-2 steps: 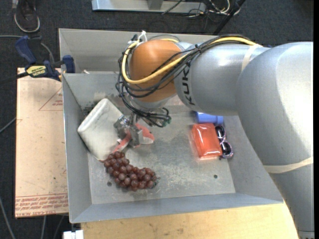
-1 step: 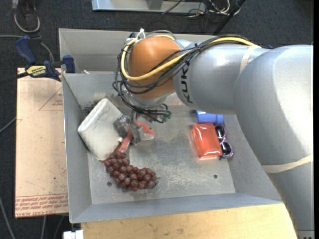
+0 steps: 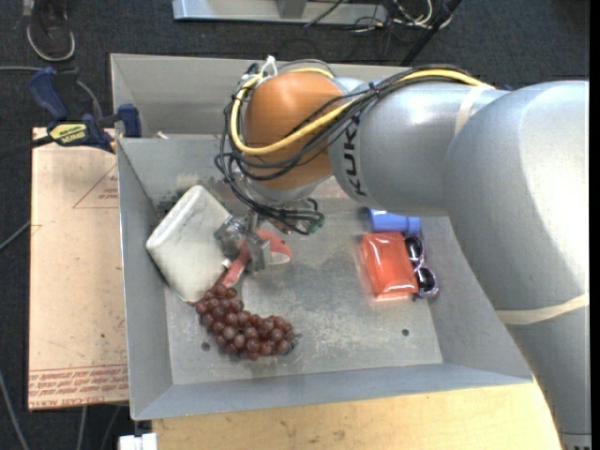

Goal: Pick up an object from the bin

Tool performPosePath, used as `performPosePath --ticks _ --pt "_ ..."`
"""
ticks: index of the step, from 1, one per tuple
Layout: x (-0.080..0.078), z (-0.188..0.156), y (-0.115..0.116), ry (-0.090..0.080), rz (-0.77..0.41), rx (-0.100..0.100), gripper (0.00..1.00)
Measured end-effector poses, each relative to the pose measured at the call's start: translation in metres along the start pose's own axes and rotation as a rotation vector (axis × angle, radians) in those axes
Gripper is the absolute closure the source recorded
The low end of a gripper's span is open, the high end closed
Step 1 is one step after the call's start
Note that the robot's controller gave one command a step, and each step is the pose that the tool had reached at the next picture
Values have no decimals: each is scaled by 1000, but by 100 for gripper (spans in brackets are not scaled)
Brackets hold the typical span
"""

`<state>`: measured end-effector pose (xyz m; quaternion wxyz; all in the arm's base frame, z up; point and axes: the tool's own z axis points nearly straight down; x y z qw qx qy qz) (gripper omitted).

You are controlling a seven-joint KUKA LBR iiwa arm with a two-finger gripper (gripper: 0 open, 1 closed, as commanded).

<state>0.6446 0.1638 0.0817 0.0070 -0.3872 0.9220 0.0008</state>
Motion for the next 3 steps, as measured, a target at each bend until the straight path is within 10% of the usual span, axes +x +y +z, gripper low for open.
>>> performPosePath --ticks 2,3 --pt "3 -53 0 -8 13 4 100" --pt "19 -166 5 2 35 -4 100"
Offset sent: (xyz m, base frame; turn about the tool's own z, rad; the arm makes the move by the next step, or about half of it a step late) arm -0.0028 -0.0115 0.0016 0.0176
